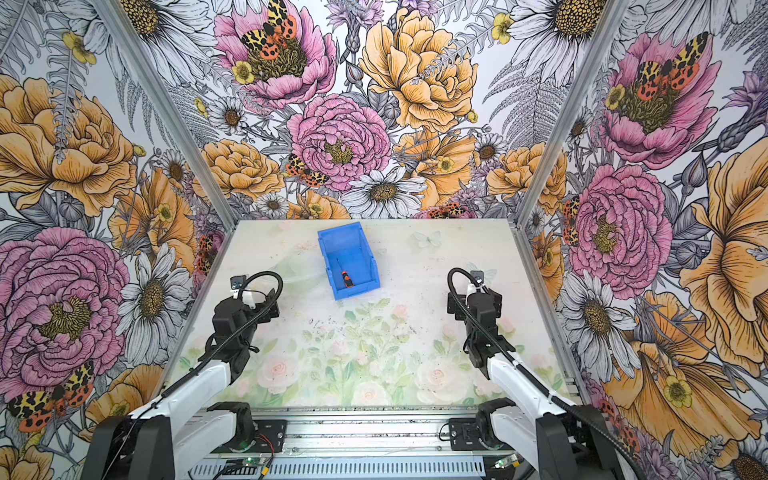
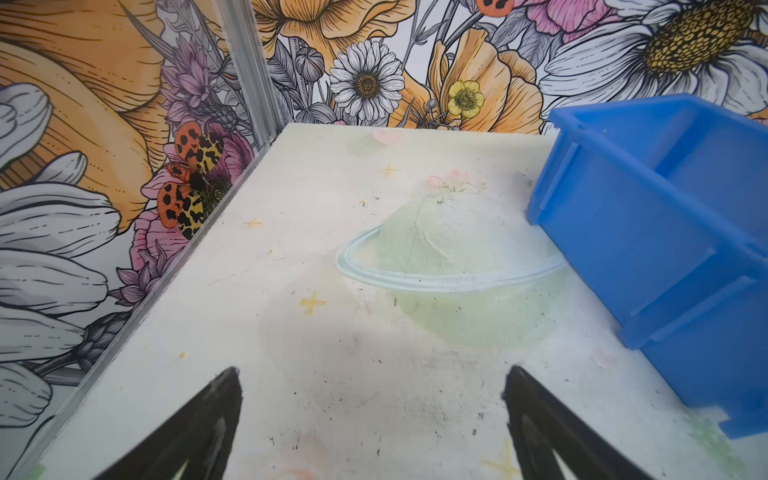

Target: Put the screwdriver in the bin

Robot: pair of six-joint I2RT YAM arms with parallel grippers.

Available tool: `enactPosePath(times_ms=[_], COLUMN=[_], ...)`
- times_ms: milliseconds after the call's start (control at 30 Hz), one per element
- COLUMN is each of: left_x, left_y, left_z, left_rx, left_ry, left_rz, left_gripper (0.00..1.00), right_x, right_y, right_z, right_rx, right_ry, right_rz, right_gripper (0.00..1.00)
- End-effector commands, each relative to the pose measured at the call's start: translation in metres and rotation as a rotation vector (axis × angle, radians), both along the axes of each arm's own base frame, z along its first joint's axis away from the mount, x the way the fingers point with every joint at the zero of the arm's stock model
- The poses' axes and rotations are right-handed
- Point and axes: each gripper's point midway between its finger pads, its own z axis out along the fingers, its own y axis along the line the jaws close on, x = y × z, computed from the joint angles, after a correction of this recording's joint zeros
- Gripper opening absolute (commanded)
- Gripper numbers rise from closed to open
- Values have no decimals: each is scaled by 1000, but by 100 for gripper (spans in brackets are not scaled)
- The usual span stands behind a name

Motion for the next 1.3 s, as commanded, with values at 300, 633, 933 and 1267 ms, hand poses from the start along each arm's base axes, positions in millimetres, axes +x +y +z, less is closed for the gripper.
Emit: enactPosePath(times_ms=[300,633,933,1267], left_x=[54,66,65,66], left_y=[-16,-5,0,-4], left_z=[12,-8,-8,-9], left_rx=[-29,-62,-63,-51], left_ry=[-171,-136,-138,-131], left_rz=[-129,-95,-56,-71], left_gripper=[99,99,99,99], right_x=[53,61,59,59], right_y=[-10,-30,-29,-29], right_z=[-5,-24,-24,-23], right_rx=[37,96,93,88], right_ry=[-109,-104,-107,-109], right_rz=[108,40,41,38], right_gripper=[99,100,99,99])
